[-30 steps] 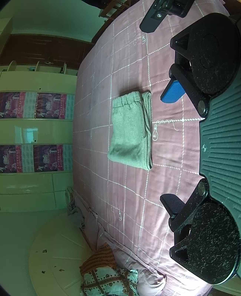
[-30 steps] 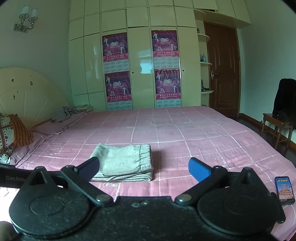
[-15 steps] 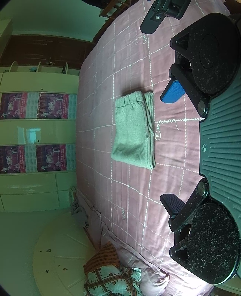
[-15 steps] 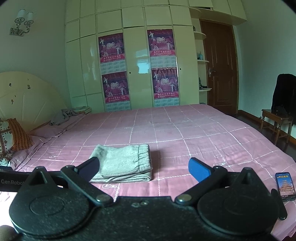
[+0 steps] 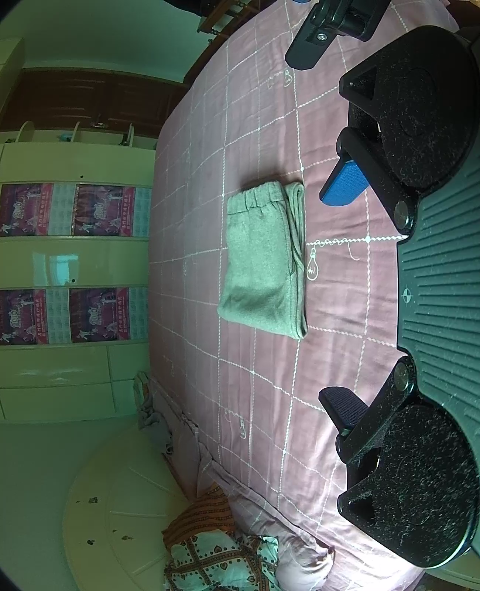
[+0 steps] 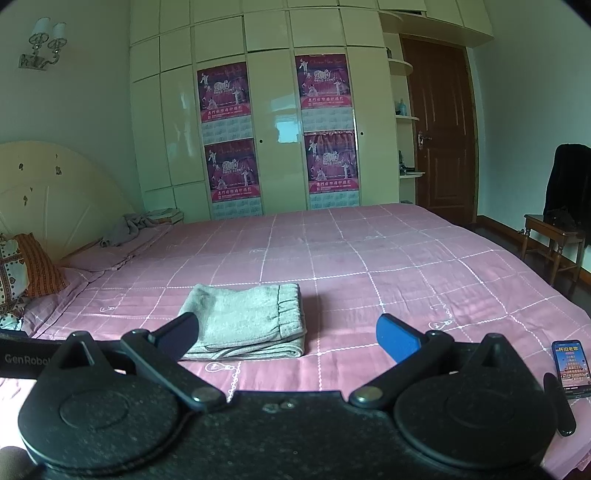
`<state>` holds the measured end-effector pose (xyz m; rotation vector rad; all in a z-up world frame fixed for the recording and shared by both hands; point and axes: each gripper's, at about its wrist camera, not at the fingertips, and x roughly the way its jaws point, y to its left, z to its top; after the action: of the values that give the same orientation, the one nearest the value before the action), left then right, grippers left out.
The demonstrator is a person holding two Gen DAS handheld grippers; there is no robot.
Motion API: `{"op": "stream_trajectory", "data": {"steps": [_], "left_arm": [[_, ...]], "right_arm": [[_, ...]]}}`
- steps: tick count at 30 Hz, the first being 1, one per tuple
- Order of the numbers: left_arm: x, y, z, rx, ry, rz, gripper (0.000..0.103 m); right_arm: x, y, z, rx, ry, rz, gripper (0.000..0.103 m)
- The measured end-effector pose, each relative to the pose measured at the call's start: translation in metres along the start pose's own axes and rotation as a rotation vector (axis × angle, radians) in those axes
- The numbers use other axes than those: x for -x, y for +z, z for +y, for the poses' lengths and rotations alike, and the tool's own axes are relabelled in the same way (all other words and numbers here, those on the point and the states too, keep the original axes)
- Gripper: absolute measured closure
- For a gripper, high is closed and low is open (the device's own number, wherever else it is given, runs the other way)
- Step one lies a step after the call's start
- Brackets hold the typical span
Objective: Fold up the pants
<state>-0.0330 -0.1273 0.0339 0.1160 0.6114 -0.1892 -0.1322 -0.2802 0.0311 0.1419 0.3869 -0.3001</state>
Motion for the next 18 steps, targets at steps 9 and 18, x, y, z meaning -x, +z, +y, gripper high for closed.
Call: {"op": "stream_trajectory", "data": {"steps": [9, 18], "left_arm": [[-0.0027, 0.0001, -0.0027, -0.004, -0.002, 0.009, 0.000], [-0.0047, 0.0008, -0.0041, -0.010, -0.003, 0.011, 0.000]], "right_arm": [[-0.0018, 0.0008, -0.0018, -0.004, 0.004, 0.010, 0.000], [-0.0042, 0.0009, -0.0046, -0.007, 0.009, 0.020, 0.000]]}}
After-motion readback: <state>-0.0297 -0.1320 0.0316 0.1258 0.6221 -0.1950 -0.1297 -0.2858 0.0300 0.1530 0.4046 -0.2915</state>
